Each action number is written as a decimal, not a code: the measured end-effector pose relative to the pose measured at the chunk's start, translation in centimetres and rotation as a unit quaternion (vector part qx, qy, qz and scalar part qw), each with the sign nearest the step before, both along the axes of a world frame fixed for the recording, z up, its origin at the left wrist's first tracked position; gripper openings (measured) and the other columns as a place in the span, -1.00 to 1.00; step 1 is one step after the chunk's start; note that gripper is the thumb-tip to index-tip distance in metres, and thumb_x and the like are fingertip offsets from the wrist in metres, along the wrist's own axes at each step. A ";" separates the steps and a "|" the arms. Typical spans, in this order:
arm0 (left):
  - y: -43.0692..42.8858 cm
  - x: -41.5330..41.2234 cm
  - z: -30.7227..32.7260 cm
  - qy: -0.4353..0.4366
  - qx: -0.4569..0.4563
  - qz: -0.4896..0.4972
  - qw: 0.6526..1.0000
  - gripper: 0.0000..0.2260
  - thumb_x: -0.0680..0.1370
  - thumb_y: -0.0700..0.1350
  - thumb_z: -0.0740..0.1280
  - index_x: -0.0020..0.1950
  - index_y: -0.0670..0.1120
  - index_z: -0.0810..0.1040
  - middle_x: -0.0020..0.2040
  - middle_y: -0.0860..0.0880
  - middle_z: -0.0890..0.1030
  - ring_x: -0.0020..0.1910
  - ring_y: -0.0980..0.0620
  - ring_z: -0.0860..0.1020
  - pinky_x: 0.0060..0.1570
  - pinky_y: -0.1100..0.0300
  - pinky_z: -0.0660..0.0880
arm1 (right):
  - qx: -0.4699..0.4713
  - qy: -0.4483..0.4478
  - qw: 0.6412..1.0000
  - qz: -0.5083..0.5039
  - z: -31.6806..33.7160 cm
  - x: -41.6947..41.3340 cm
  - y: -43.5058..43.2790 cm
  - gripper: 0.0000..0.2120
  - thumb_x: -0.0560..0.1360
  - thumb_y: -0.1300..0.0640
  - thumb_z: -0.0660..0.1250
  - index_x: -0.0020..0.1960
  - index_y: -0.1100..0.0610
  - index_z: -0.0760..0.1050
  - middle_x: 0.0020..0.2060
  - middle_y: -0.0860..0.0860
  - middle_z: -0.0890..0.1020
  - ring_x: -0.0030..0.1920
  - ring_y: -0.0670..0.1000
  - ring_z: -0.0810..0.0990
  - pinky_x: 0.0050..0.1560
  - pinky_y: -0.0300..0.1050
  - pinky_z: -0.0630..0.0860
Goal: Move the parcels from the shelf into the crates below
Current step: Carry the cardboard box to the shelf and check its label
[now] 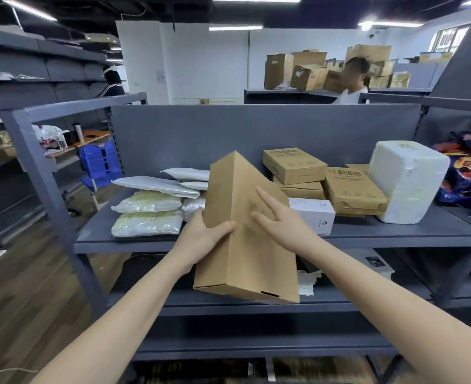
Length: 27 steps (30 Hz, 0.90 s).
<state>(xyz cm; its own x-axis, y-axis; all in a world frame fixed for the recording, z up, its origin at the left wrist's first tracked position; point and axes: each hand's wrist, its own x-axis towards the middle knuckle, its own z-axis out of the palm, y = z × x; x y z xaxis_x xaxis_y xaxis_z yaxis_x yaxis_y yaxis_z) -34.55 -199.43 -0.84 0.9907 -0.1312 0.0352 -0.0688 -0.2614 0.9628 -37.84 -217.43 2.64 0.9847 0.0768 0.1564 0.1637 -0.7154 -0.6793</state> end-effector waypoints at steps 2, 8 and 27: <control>-0.9 -0.5 0.1 -0.025 0.033 0.009 0.999 -0.44 0.30 0.14 0.47 0.22 0.03 0.40 0.09 0.12 0.59 0.09 0.10 0.56 0.13 0.10 0.49 | 0.038 0.011 0.999 0.005 0.8 -0.6 1.2 -0.43 0.58 -0.06 0.18 0.51 -0.22 0.02 0.19 0.03 0.50 0.07 0.10 0.56 0.10 0.05 0.56; -3.1 -2.5 0.7 -0.084 0.093 0.014 0.992 -0.39 0.35 0.03 0.49 0.31 0.07 0.30 0.12 0.13 0.53 0.09 0.09 0.52 0.06 0.15 0.49 | 0.069 0.021 0.997 -0.030 0.4 -0.2 2.4 -0.16 0.51 -0.20 0.23 0.55 0.00 -0.21 0.12 0.01 0.49 0.01 0.10 0.54 -0.04 0.01 0.56; -7.7 -2.9 0.4 -0.029 -0.026 -0.246 0.969 -0.53 0.61 -0.19 0.20 0.49 0.06 0.19 0.40 0.16 0.40 0.34 0.29 0.35 0.27 0.42 0.29 | 0.201 -0.015 0.967 -0.155 -1.3 -2.4 -7.2 -0.44 0.40 0.00 0.45 0.32 0.04 0.29 0.12 -0.08 0.51 0.10 -0.05 0.50 0.07 -0.13 0.44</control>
